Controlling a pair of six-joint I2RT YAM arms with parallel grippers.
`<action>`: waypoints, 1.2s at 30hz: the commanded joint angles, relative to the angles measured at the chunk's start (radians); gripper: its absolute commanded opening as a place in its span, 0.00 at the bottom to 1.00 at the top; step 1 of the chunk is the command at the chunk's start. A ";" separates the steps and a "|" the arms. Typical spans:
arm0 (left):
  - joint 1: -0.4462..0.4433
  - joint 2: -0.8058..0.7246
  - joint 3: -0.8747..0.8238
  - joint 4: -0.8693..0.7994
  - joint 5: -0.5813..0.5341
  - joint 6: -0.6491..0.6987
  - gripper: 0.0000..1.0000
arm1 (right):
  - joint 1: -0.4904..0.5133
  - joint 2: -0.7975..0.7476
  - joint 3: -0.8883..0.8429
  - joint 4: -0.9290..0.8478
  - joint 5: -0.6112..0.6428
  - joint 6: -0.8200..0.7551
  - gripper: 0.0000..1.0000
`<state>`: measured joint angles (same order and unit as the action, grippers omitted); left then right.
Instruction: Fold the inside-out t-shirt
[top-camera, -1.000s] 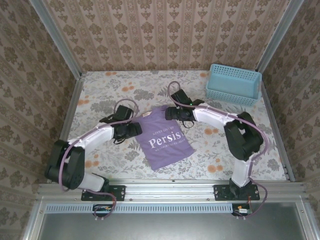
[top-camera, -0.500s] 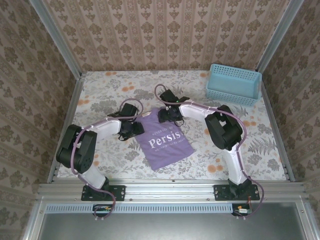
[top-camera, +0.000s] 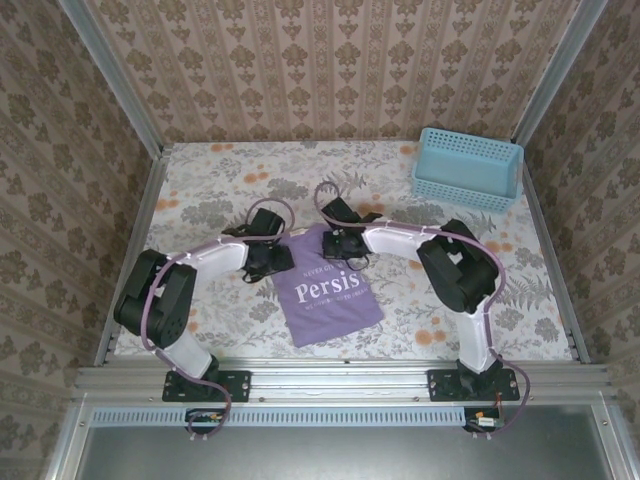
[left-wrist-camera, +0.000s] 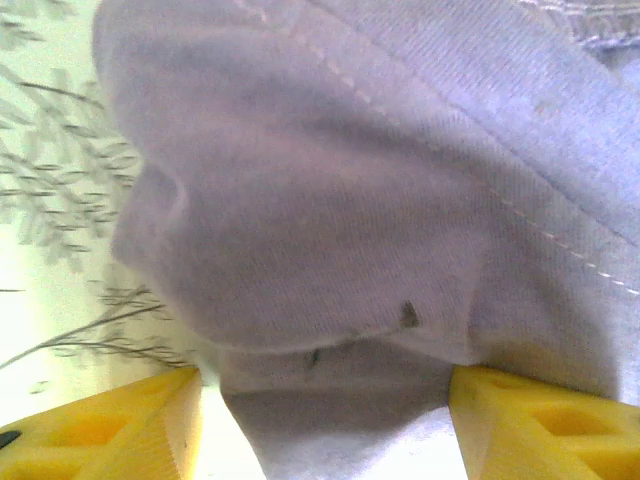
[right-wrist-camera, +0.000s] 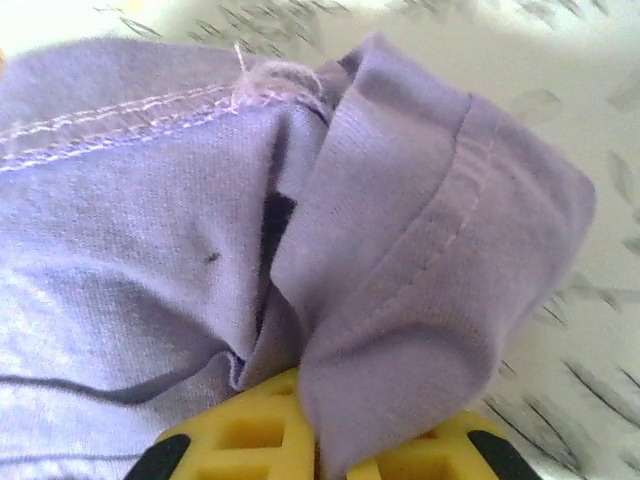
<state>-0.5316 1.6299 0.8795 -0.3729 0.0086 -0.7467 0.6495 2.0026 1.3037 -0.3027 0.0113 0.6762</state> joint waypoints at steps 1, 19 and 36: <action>-0.055 0.036 0.016 0.150 0.151 -0.061 0.68 | -0.039 -0.036 -0.099 0.019 0.018 0.113 0.07; -0.188 0.286 0.256 0.048 0.105 -0.032 0.58 | -0.042 -0.068 -0.291 0.173 0.004 0.238 0.00; -0.056 -0.048 0.049 0.183 0.098 0.047 0.00 | -0.116 -0.245 -0.340 0.209 -0.018 0.120 0.00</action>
<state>-0.6304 1.6768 0.9489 -0.2562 0.0814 -0.7475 0.5560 1.8103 0.9680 -0.0360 -0.0097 0.8619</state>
